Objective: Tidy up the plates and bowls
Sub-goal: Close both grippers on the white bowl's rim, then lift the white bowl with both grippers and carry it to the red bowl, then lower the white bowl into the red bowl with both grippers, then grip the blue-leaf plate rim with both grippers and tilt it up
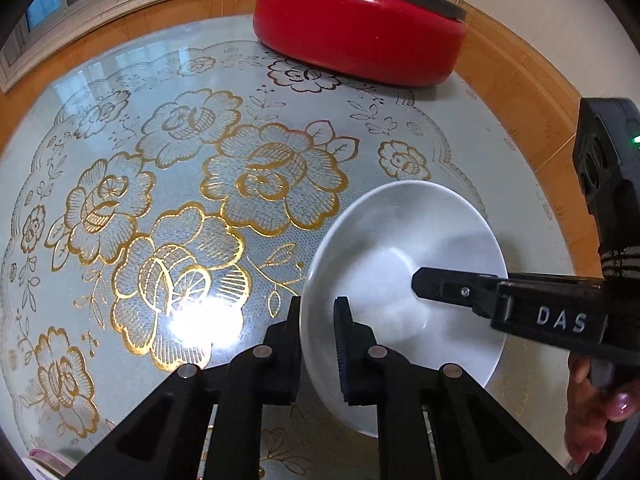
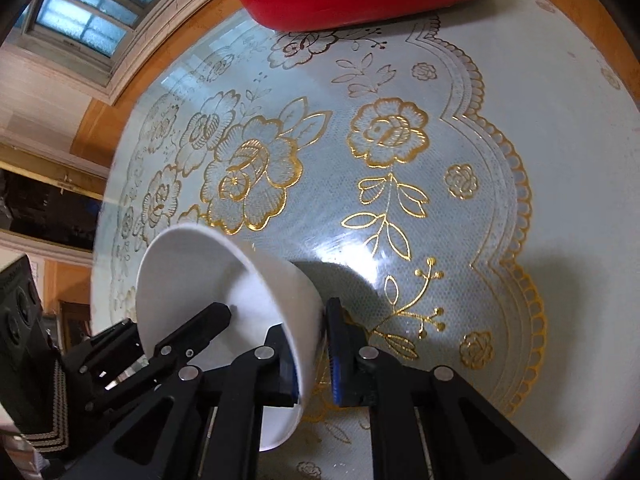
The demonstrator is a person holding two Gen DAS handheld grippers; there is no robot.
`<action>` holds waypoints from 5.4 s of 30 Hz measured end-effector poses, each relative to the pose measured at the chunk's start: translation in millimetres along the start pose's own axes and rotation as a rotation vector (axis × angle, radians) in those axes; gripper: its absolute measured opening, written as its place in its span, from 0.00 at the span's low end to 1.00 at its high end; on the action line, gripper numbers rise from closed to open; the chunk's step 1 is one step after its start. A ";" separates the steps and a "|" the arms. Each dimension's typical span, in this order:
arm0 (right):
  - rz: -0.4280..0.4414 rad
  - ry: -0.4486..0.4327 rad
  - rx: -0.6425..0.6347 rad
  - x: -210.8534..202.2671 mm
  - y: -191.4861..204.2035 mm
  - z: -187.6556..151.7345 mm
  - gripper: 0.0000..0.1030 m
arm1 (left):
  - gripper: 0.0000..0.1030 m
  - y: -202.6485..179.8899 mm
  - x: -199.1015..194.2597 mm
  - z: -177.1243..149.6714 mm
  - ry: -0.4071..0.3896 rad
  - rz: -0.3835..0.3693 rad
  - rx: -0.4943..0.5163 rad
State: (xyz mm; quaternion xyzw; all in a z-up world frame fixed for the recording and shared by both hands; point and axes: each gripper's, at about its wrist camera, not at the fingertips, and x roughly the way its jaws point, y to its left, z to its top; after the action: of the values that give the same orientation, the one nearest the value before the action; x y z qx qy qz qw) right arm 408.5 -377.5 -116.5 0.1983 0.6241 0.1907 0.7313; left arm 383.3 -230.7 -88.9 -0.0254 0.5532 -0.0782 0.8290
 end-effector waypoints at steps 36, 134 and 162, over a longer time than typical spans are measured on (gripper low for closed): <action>0.040 -0.123 -0.086 -119.0 42.6 -109.6 0.13 | 0.14 -36.9 -138.7 -99.5 -0.202 -0.087 0.023; -0.080 0.027 -0.192 -85.1 45.1 -199.3 0.19 | 0.72 -26.4 -132.5 -174.5 -0.042 -0.165 0.035; -0.117 0.053 -0.191 -66.9 40.9 -199.4 0.22 | 0.44 -32.7 -100.9 -188.7 0.007 -0.044 0.107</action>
State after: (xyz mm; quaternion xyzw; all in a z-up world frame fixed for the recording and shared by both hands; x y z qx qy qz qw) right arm 200.2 -367.7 -67.3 0.0858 0.6327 0.2113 0.7400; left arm 168.2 -238.7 -65.5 0.0071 0.5505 -0.1257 0.8253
